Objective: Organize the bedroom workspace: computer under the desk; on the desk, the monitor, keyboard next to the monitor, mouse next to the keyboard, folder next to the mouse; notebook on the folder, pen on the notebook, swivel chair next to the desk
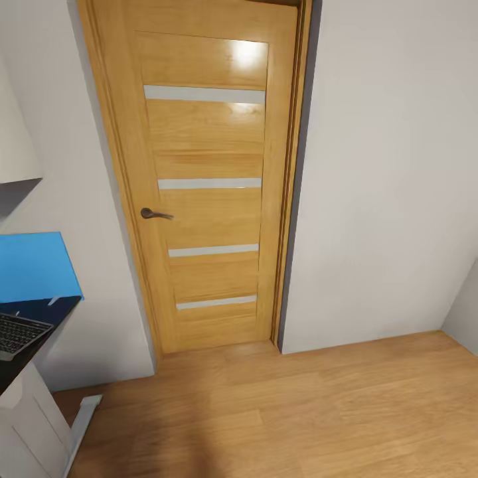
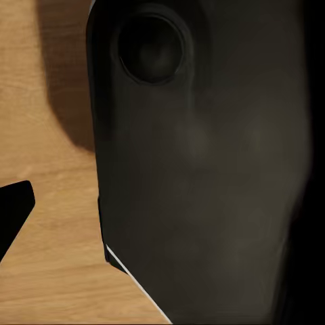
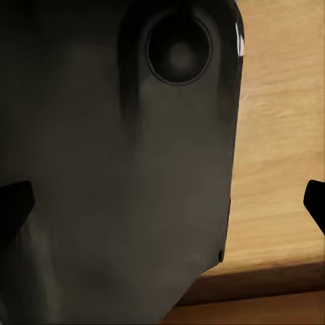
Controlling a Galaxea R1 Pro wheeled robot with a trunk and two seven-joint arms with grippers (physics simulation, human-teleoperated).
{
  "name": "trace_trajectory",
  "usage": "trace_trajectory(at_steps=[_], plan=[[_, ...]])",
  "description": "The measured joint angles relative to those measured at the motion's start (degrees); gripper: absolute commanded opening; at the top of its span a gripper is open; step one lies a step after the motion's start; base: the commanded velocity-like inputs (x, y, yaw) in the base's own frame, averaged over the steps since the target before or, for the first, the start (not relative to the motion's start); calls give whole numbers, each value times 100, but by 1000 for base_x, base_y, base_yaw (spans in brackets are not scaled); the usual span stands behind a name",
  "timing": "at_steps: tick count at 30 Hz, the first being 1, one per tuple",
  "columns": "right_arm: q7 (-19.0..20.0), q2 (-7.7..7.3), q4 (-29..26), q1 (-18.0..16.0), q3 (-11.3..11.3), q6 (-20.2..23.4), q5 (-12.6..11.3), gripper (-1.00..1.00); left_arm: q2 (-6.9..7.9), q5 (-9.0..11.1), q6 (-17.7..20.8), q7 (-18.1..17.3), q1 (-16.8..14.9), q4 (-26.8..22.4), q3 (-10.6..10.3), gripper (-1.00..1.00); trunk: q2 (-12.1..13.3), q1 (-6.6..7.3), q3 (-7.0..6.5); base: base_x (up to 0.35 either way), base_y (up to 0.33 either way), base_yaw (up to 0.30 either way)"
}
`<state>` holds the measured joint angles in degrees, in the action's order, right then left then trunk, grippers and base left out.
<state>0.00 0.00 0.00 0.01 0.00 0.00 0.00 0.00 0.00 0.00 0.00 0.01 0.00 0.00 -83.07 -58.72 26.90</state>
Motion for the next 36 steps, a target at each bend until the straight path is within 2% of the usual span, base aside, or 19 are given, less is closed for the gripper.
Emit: trace_trajectory(at_steps=[6,9,18,22,27,29,30,31,36], plan=[[3,142,-25,-15,-14,-7,9,100,-161,4,-21,-35,-1,-99,7,100,1,-1,-2,0,0,0],[-6,88,-80,-17,-21,-14,16,100,-257,7,-17,-36,68,-142,12,100,120,65,-55,0,0,0],[-16,-24,-112,-14,-51,-102,8,100,-236,-4,-20,-9,130,-182,8,100,481,262,-217,0,0,125],[-16,-29,-116,-16,-55,-223,2,100,-163,-1,-23,5,128,-291,9,100,642,350,-289,0,0,241],[-16,-11,-131,-17,-50,-1487,-5,100,-142,0,-24,8,128,-772,8,100,842,460,-379,0,0,259],[-16,-4,-137,-17,-50,-1812,-7,100,-141,0,-24,8,130,-956,8,100,922,504,-415,0,0,274],[-16,0,-165,-17,-46,-2104,-7,100,-144,3,-24,8,128,-1156,8,100,962,526,-433,0,0,281],[-16,5,-392,-19,-40,-2503,-6,100,-166,6,-24,2,129,-1575,7,100,1003,548,-452,0,0,282],[-16,6,-1173,-17,-40,-2756,-1,100,-264,8,-42,-1,142,-2477,7,100,1203,658,-540,0,0,284]])
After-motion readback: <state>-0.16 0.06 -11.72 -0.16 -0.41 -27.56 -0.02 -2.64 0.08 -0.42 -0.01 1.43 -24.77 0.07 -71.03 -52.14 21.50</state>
